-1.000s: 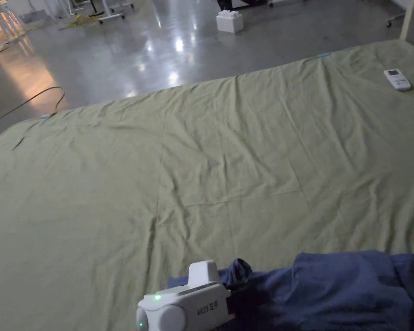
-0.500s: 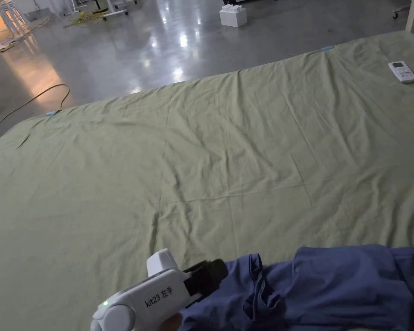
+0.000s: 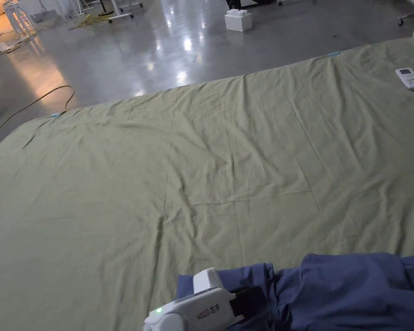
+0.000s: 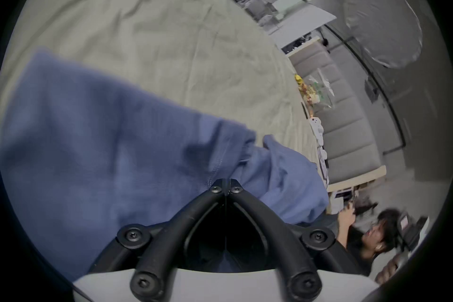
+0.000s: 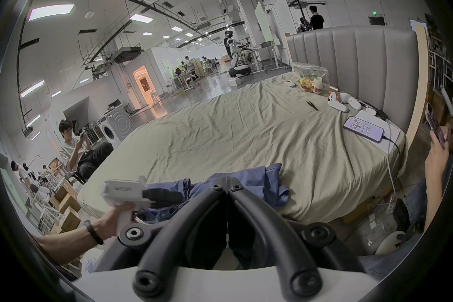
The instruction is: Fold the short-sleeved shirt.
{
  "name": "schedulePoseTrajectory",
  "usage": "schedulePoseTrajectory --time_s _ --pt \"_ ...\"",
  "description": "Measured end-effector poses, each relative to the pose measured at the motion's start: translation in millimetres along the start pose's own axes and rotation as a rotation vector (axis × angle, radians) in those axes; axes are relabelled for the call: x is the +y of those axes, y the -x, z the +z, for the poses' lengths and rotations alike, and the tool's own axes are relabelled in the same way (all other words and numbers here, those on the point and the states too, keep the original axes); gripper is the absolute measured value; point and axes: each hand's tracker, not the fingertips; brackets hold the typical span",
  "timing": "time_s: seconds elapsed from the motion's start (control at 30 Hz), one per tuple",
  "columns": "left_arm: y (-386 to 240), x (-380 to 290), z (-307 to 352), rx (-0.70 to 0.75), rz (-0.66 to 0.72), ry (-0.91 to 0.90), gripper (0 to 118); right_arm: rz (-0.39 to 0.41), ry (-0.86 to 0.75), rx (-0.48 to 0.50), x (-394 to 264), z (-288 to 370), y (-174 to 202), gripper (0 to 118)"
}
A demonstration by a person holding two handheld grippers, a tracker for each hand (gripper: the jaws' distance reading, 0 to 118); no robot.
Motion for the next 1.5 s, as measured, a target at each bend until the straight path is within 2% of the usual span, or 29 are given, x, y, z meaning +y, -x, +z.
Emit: schedulePoseTrajectory --time_s 0.03,0.07,0.13,0.17,0.2,0.27,0.37,0.43,0.47,0.5,0.53,0.57,0.6,0.67,0.9,0.97,1.07,1.13,1.2,1.27,1.37,1.4,1.5 --pt "6 5 20 -0.031 -0.015 -0.06 5 0.006 0.0 0.001 2 -2 3 0" --pt "8 10 45 -0.051 0.005 -0.105 18 0.006 0.001 0.007 2 -4 4 0" --pt "29 19 76 -0.043 0.065 -0.154 75 -0.007 0.005 0.026 1 -8 3 0" --pt "44 24 88 -0.031 0.111 -0.17 96 -0.016 0.008 0.036 0 -11 3 0" --pt "60 27 97 -0.008 0.15 -0.18 102 -0.024 0.014 0.047 -1 -13 3 0" --pt "95 32 110 0.029 0.251 -0.216 102 -0.032 0.022 0.063 -4 -17 5 0" --pt "115 30 107 -0.037 0.455 -0.184 102 -0.013 0.031 0.073 -5 -17 12 0" --pt "123 26 89 -0.086 0.499 -0.146 101 0.017 0.034 0.068 -5 -14 16 0" --pt "103 20 77 -0.104 0.515 -0.106 98 0.026 0.037 0.067 -5 -13 18 0" --pt "100 16 67 -0.114 0.541 -0.087 83 0.028 0.041 0.068 -6 -12 18 0" --pt "99 11 59 -0.16 0.56 -0.086 61 0.028 0.045 0.07 -6 -11 18 0" --pt "97 9 54 -0.195 0.596 -0.086 33 0.027 0.046 0.072 -6 -9 20 0" --pt "100 8 52 -0.188 0.635 -0.049 12 0.027 0.045 0.072 -6 -7 21 0" --pt "93 2 47 -0.089 0.584 -0.034 11 0.027 0.042 0.07 -8 -5 21 0" --pt "82 17 100 -0.123 0.494 -0.165 9 0.031 0.054 0.065 -7 -7 24 0" --pt "78 26 135 -0.123 0.451 -0.243 9 0.03 0.052 0.075 -6 -9 24 0" --pt "81 50 176 0.017 0.316 -0.247 9 0.022 0.051 0.091 -7 -15 22 0" --pt "76 62 188 0.074 0.297 -0.252 9 0.011 0.055 0.108 -7 -18 21 0" --pt "59 69 182 0.063 0.305 -0.239 9 0.003 0.055 0.112 -10 -21 21 0" --pt "30 64 159 0.051 0.248 -0.224 9 -0.002 0.057 0.111 -11 -20 21 0" --pt "-25 51 109 0.014 0.187 -0.152 9 -0.012 0.039 0.096 -11 -10 19 0" --pt "-9 60 93 0.018 0.165 -0.128 9 -0.014 0.03 0.089 -11 -7 17 0" --pt "-45 48 35 0.048 0.07 -0.009 9 -0.012 0.012 0.04 -11 1 9 0"
